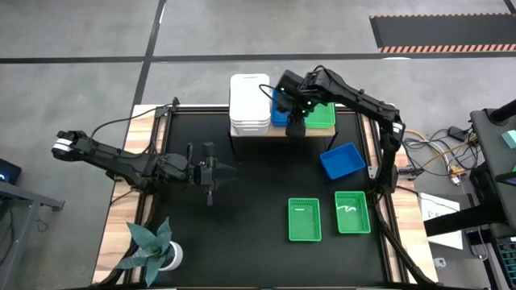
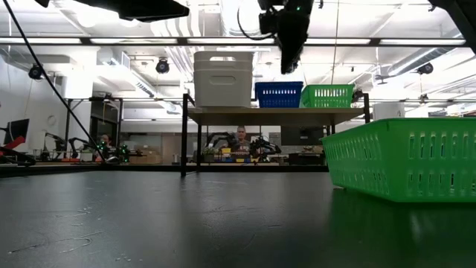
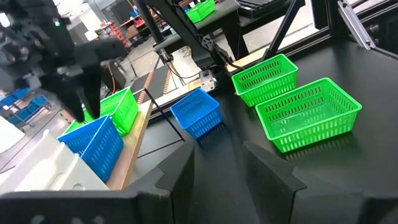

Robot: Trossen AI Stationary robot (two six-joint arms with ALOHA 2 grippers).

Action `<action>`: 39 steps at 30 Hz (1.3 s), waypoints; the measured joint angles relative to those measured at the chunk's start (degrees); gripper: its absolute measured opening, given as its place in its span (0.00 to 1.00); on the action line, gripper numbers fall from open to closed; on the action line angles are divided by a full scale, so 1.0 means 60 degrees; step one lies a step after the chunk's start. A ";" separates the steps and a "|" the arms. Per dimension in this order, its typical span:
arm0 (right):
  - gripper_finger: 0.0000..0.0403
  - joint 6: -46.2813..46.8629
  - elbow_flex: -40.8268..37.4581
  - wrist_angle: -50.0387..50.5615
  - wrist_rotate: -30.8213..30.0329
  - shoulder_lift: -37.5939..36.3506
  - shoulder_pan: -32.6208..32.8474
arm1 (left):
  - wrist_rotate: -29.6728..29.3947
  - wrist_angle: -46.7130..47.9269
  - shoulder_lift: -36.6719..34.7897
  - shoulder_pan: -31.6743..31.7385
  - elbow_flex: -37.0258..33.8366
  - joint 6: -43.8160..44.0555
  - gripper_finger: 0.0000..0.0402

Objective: Stack baskets on shelf by color
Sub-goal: Stack the left green bin on top of the green bin on the shelf

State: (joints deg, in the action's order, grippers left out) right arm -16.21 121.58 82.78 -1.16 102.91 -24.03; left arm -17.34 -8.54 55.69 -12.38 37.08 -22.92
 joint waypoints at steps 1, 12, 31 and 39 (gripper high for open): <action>0.33 0.0176 0.0066 0.0193 -0.0009 -0.0050 0.0046 | 0.0000 0.0000 -0.0001 0.0000 0.0000 0.0000 0.30; 0.24 0.1502 -0.0471 0.0648 0.0266 -0.1181 0.1679 | 0.0002 -0.0007 -0.0001 0.0000 0.0000 0.0006 0.30; 0.14 0.2029 -0.7761 -0.7093 0.0188 -0.4207 0.5382 | 0.0004 -0.0756 0.0002 -0.0011 0.0000 0.0069 0.30; 0.14 0.3084 -1.0400 -0.9008 -0.0094 -0.5122 0.6249 | 0.0004 -0.0862 0.0072 -0.0007 0.0000 0.1072 0.30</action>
State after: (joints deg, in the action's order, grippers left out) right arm 2.29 59.19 28.73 -1.72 72.19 13.47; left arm -17.32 -13.71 56.13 -12.43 37.08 -16.48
